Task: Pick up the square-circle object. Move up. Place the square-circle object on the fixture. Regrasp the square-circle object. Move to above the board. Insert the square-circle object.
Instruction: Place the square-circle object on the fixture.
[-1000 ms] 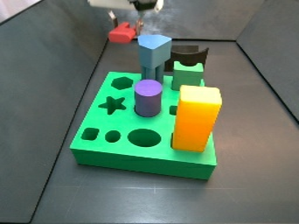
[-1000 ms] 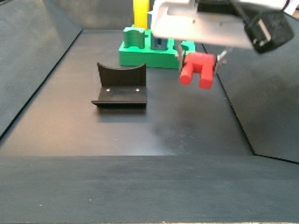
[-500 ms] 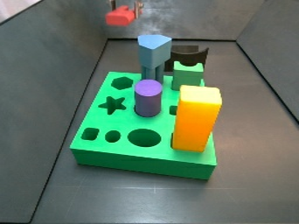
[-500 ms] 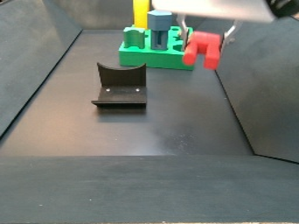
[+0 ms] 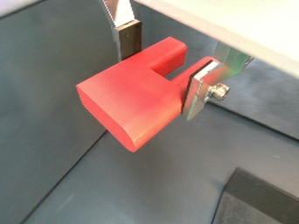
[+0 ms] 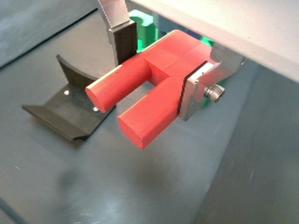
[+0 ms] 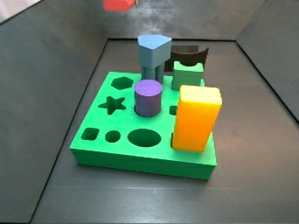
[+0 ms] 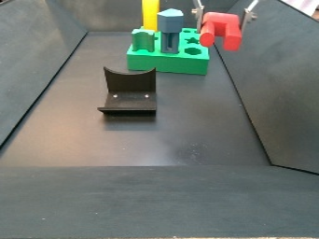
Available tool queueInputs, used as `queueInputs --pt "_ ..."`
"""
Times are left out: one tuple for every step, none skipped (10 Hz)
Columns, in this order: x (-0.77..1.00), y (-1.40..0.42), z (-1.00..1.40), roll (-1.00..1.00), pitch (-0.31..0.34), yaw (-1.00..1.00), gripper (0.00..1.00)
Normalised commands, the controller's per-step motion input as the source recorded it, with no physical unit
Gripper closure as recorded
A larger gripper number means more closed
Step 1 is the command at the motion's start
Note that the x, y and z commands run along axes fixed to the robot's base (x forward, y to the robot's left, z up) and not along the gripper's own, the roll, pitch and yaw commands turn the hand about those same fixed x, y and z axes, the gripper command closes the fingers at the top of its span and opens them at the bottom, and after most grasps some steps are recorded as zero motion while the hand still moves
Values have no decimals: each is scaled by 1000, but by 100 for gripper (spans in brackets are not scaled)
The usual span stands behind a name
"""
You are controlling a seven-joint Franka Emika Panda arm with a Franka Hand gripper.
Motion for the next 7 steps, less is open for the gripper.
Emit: queueInputs --pt "1000 -388 -19 -95 505 738 100" --pt "1000 -325 -16 -98 394 490 100" --pt "1000 -302 -21 -84 323 364 100" --pt "1000 -254 -13 -27 206 165 100" --pt "1000 -231 -9 -12 176 110 100" --pt "1000 -200 -9 -14 149 58 100" --pt "1000 -179 -8 -20 139 43 100"
